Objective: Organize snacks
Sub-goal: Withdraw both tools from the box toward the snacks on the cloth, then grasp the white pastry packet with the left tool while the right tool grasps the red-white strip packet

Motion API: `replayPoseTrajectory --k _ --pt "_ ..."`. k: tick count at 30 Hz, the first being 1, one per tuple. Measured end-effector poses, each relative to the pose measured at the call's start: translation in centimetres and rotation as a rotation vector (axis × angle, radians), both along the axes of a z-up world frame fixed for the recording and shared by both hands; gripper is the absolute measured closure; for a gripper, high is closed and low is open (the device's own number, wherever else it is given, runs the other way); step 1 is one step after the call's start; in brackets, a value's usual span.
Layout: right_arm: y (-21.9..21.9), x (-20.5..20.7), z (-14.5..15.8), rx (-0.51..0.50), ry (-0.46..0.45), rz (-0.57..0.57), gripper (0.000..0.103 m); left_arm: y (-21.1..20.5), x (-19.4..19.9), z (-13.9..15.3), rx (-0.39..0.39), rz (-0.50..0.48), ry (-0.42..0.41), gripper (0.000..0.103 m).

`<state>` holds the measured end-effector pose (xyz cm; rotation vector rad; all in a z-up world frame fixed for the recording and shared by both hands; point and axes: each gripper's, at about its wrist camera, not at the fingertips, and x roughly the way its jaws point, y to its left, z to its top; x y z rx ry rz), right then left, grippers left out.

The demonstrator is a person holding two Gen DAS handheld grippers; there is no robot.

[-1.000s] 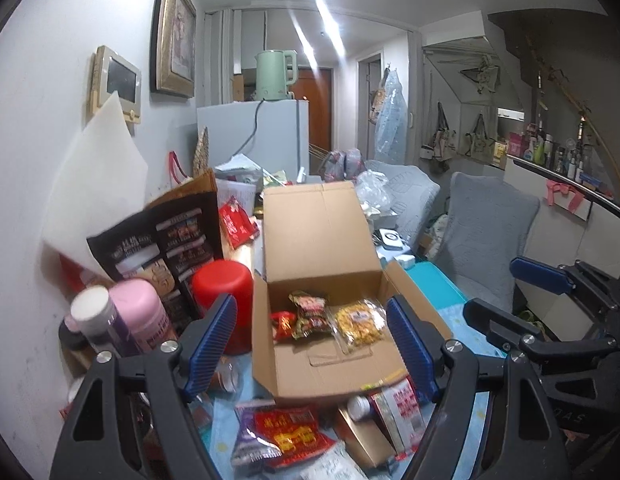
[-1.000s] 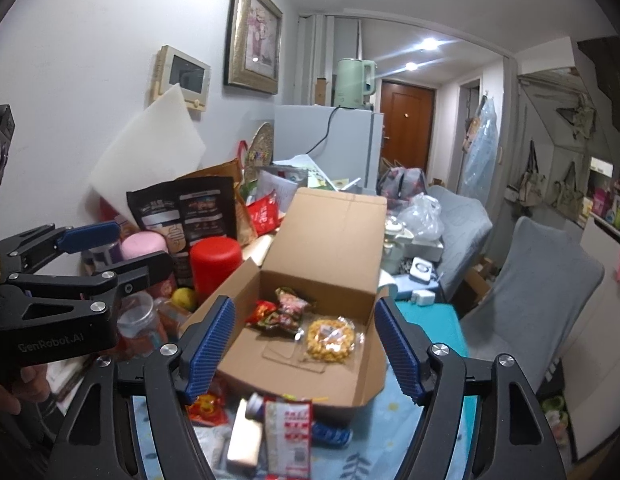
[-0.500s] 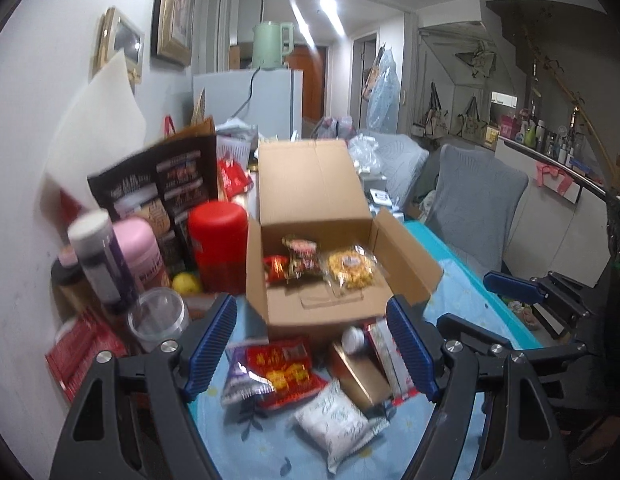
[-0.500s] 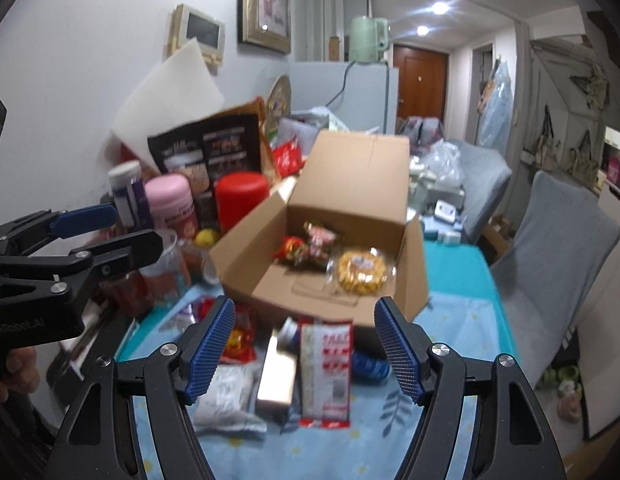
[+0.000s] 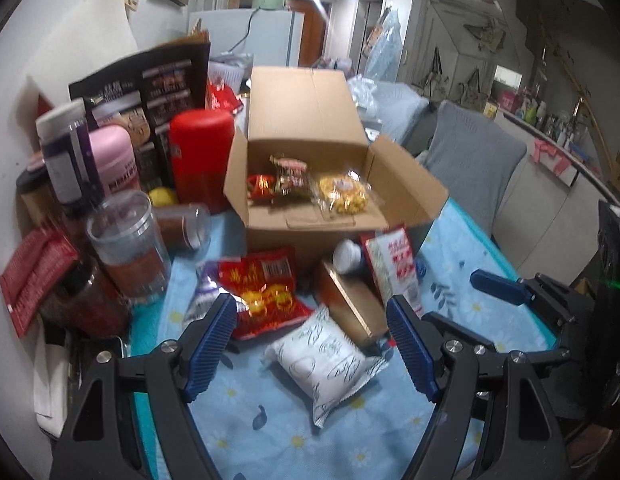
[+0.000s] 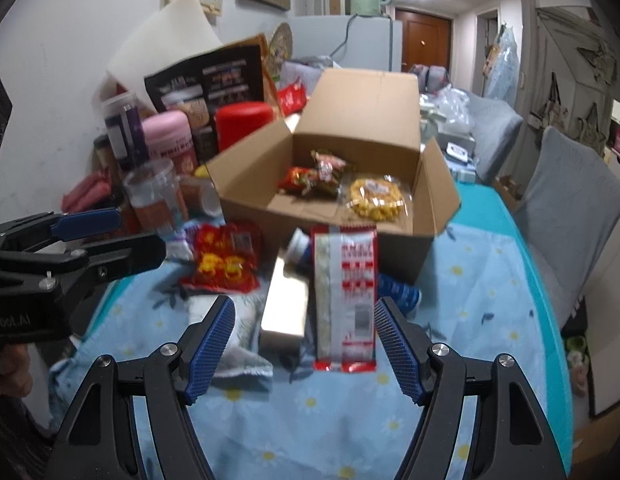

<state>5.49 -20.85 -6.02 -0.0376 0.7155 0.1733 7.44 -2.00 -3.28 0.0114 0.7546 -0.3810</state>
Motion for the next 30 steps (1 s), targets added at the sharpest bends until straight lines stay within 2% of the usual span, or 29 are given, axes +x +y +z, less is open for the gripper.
replayPoseTrajectory --k 9,16,19,26,30 --pt "-1.1 0.5 -3.0 -0.003 0.028 -0.035 0.030 0.0 1.5 -4.3 -0.042 0.019 0.124 0.026" --pt "-2.4 2.2 -5.8 -0.018 0.091 -0.073 0.030 -1.0 3.3 -6.9 0.010 0.031 0.200 0.026" --pt "-2.9 2.9 -6.8 -0.028 0.114 -0.088 0.030 -1.6 3.8 -7.7 0.060 0.036 0.220 0.026" --pt "-2.9 4.6 -8.3 -0.034 0.149 -0.067 0.030 -2.1 5.1 -8.7 0.043 0.038 0.274 0.026" --pt "-2.4 5.6 -9.0 -0.065 0.163 -0.051 0.030 -2.7 5.0 -8.9 0.083 0.041 0.271 0.026"
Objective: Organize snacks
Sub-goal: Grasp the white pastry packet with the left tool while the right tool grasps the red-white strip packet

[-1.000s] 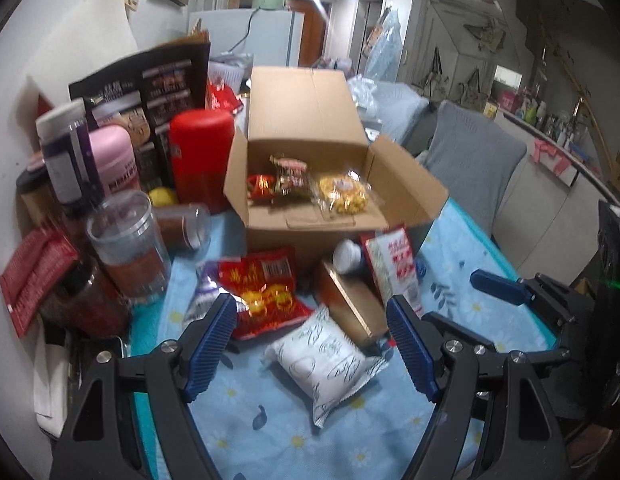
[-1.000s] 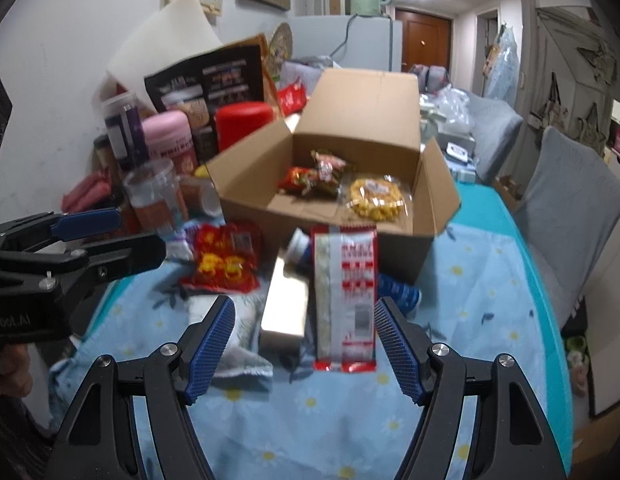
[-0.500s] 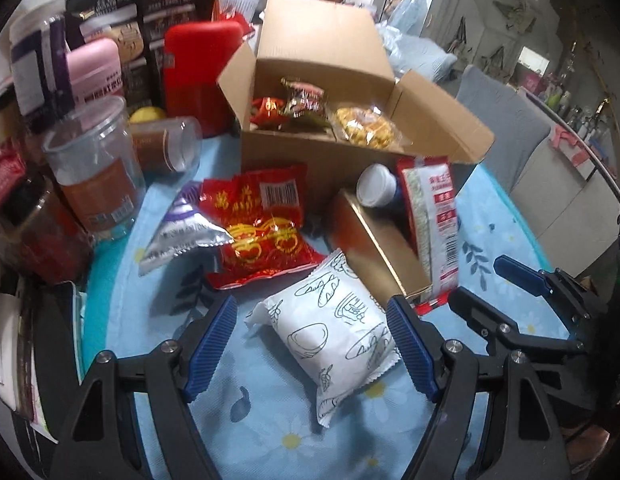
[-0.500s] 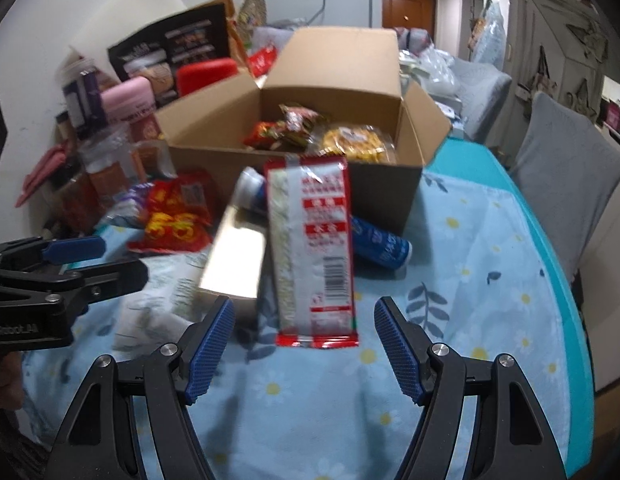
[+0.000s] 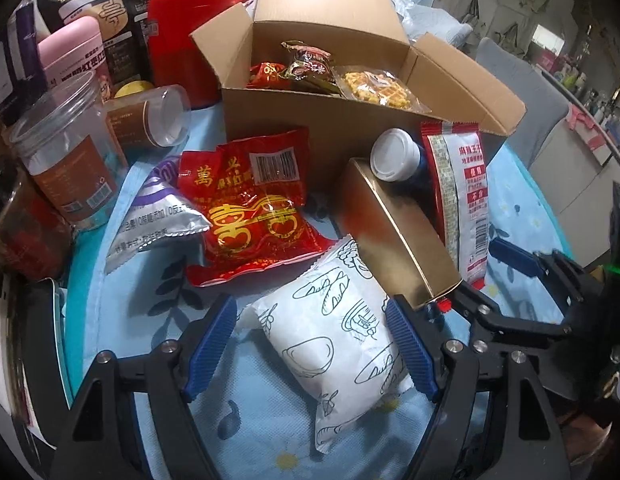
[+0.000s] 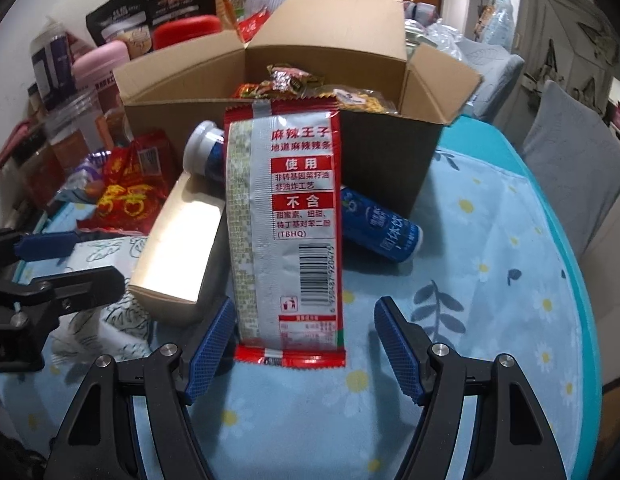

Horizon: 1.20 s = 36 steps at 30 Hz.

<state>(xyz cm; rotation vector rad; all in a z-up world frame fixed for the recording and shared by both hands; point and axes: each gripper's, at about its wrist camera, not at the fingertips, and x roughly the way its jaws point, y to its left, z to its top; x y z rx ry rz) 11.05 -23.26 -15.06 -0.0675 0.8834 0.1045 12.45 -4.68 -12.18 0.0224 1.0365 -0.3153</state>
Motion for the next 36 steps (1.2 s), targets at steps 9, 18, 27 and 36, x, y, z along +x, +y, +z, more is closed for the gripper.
replayPoseTrajectory --k 9,18,27,36 --pt "-0.4 1.2 -0.8 0.038 0.022 0.027 0.052 -0.9 -0.1 0.0 0.041 -0.010 -0.005 0.026" --pt "-1.2 -1.3 -0.4 0.098 0.048 0.058 0.056 -0.3 -1.4 0.2 -0.001 -0.026 0.017 0.026" --pt "-1.8 -4.3 0.2 0.127 0.069 0.044 0.056 -0.3 -3.7 1.2 -0.049 -0.067 0.016 0.026" --pt "-1.5 -6.0 0.2 0.107 0.081 0.040 0.056 -1.7 -3.0 -0.2 -0.040 -0.027 0.065 0.026"
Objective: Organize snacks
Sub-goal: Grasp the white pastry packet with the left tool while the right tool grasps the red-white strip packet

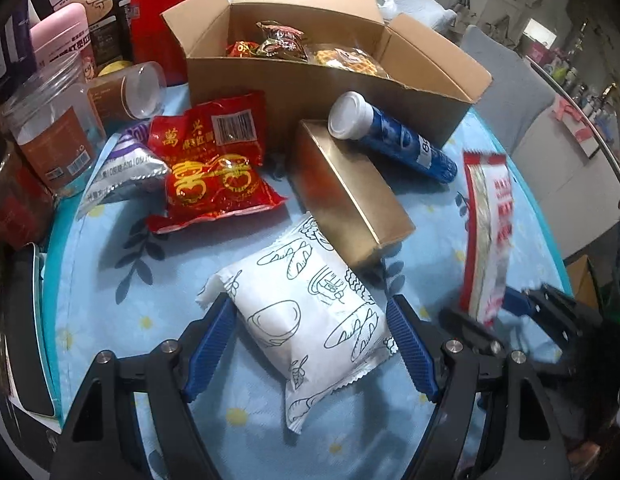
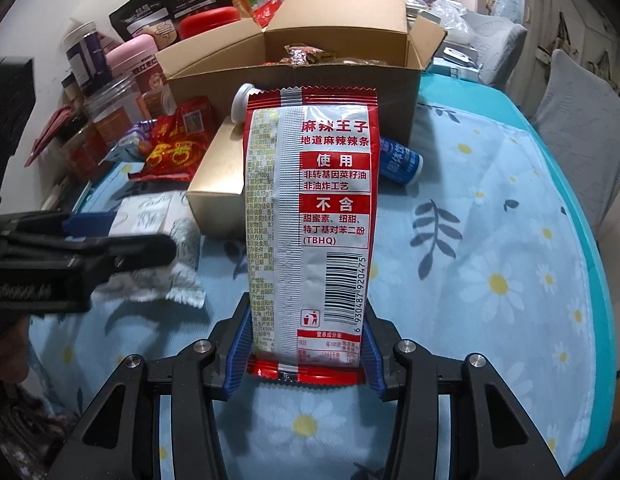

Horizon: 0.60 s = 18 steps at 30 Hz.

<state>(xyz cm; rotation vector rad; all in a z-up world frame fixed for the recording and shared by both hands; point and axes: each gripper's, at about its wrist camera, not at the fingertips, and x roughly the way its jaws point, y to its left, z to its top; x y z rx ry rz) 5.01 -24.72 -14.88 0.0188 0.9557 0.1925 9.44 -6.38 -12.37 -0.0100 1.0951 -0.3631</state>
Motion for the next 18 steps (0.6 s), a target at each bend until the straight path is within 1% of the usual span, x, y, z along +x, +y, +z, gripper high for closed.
replayPoseTrajectory --k 2,5,9,11,13,15,18 --pt "-0.1 -0.1 -0.1 0.004 0.004 -0.002 0.056 -0.5 0.3 -0.1 0.021 0.001 -0.006 0.025" --pt "-0.3 -0.2 -0.1 0.006 0.010 -0.002 0.056 -1.2 0.8 -0.7 0.054 0.001 0.004 0.019" --pt "-0.3 0.0 -0.4 0.009 0.029 0.005 0.056 -1.5 1.8 -1.9 0.109 0.004 0.021 0.019" --pt "-0.3 0.1 -0.5 0.005 0.032 0.007 0.056 -1.4 2.0 -2.4 0.099 0.004 0.020 0.019" --pt "-0.2 0.1 -0.5 0.002 0.034 0.007 0.056 -1.2 1.6 -2.3 0.091 0.001 -0.017 0.020" --pt "-0.2 0.1 -0.4 0.002 0.037 0.007 0.056 -0.9 1.2 -2.3 0.085 -0.016 -0.029 0.034" --pt "-0.3 0.0 -0.2 0.003 0.044 0.010 0.056 -0.6 0.5 -1.9 0.073 -0.049 -0.040 0.044"
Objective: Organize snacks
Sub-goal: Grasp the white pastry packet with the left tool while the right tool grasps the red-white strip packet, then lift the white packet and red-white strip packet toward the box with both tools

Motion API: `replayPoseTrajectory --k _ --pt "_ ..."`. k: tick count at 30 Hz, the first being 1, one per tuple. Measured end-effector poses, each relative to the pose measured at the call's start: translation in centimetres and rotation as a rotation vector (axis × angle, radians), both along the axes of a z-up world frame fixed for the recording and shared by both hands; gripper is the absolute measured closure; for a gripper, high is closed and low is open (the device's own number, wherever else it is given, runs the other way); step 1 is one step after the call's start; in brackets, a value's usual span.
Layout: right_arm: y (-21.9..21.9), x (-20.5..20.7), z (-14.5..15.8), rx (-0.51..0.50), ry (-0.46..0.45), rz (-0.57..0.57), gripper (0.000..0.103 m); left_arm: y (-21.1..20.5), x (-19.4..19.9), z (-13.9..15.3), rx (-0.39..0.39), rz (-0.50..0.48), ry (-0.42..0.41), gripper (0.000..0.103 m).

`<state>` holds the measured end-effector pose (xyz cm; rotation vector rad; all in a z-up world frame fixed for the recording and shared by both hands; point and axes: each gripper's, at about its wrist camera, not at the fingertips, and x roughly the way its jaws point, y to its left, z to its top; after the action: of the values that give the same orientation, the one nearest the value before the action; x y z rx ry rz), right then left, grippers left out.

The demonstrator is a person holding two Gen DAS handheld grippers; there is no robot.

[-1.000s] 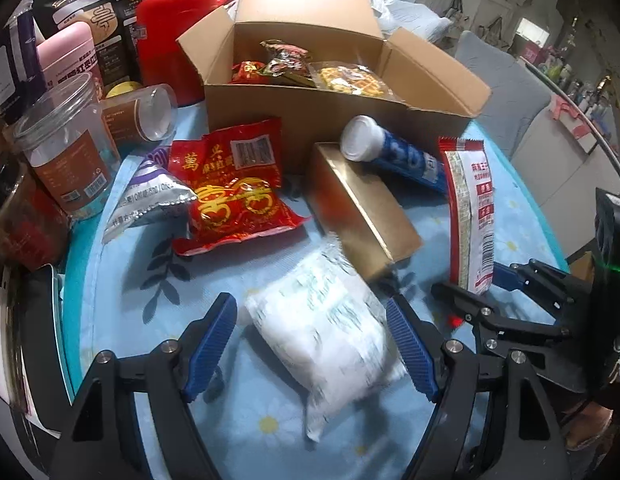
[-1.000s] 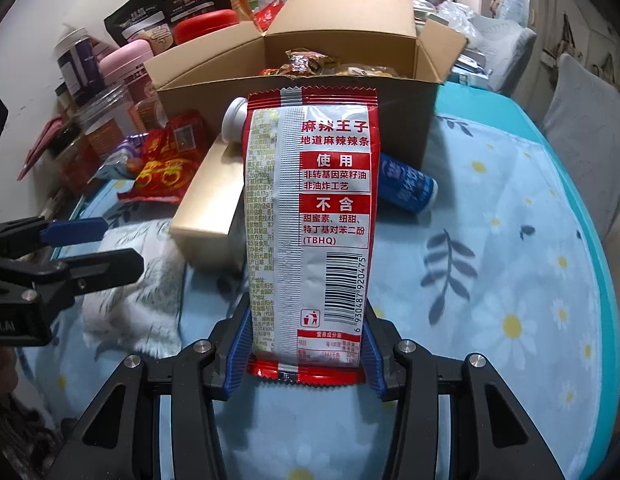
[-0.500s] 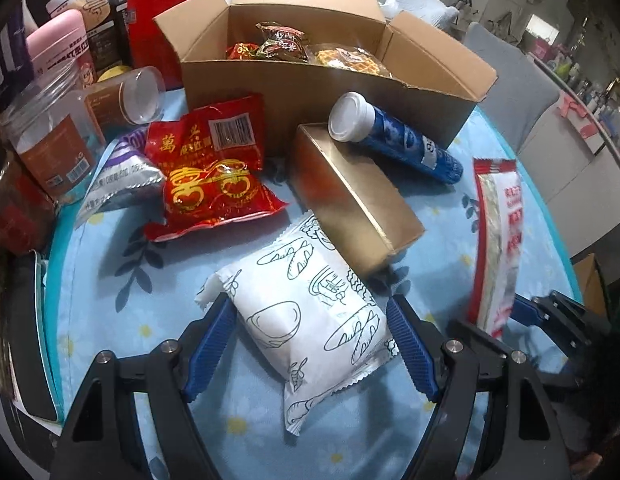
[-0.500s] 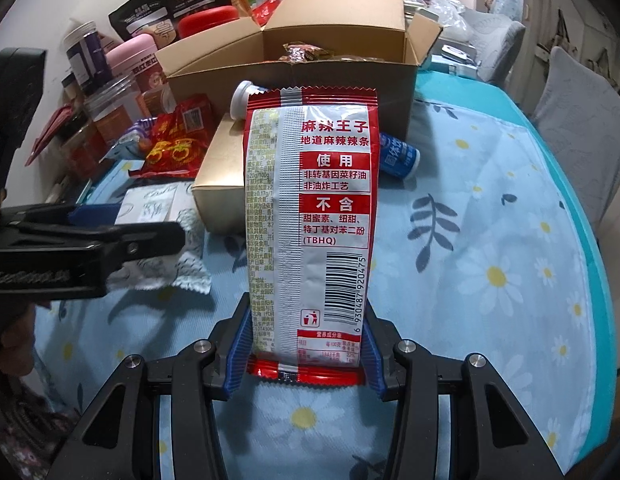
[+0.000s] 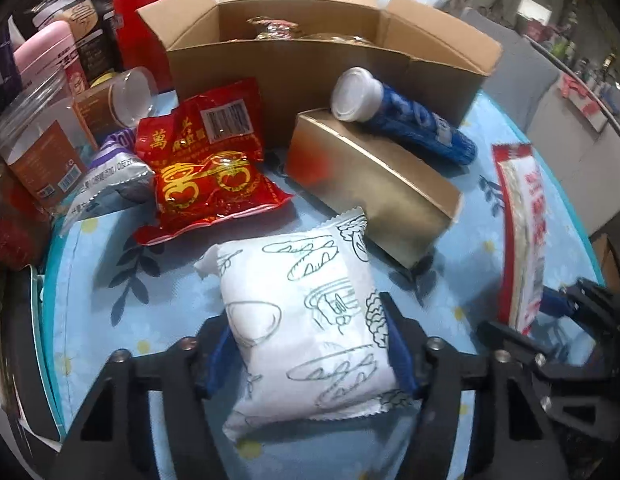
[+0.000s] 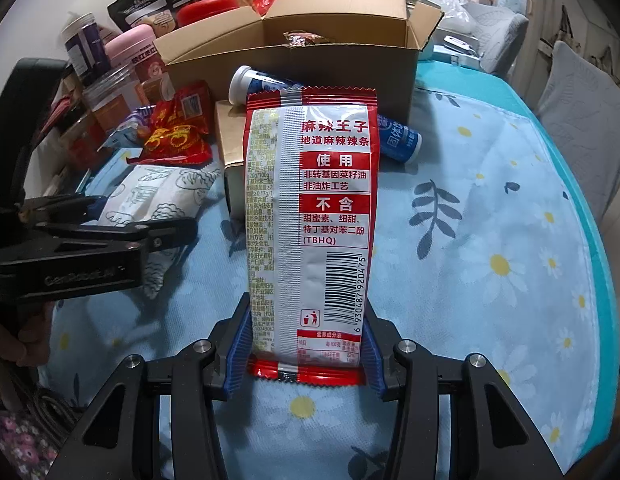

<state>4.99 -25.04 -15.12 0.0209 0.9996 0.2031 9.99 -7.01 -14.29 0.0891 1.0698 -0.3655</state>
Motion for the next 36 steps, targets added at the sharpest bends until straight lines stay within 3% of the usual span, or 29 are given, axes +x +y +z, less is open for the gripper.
replayPoseTrajectory --k 16,23,28,30,31,32,36 --pt "0.2 -1.7 0.2 0.006 0.067 0.038 0.054 -0.3 -3.9 0.5 0.014 -0.102 -0.025 0.045" --pt "1.6 -0.8 -0.2 -0.067 0.033 0.034 0.034 -0.6 -3.6 -0.3 0.040 -0.108 -0.030 0.045" --pt "2.6 -0.8 -0.6 -0.124 -0.007 0.028 0.031 -1.0 -3.3 -0.5 0.045 -0.114 -0.052 0.045" --pt "2.3 -0.8 -0.7 -0.104 -0.018 0.008 0.039 -0.9 -3.4 -0.5 0.038 -0.117 -0.057 0.045" --pt "2.3 -0.9 -0.6 -0.107 -0.030 0.007 0.050 -0.8 -3.4 -0.4 0.036 -0.118 -0.059 0.046" --pt "2.3 -1.0 -0.6 -0.105 -0.036 0.006 0.055 -0.8 -3.4 -0.4 0.032 -0.118 -0.060 0.047" --pt "2.1 -1.1 -0.5 -0.095 -0.044 -0.014 0.058 -0.1 -3.5 -0.1 0.015 -0.120 -0.051 0.048"
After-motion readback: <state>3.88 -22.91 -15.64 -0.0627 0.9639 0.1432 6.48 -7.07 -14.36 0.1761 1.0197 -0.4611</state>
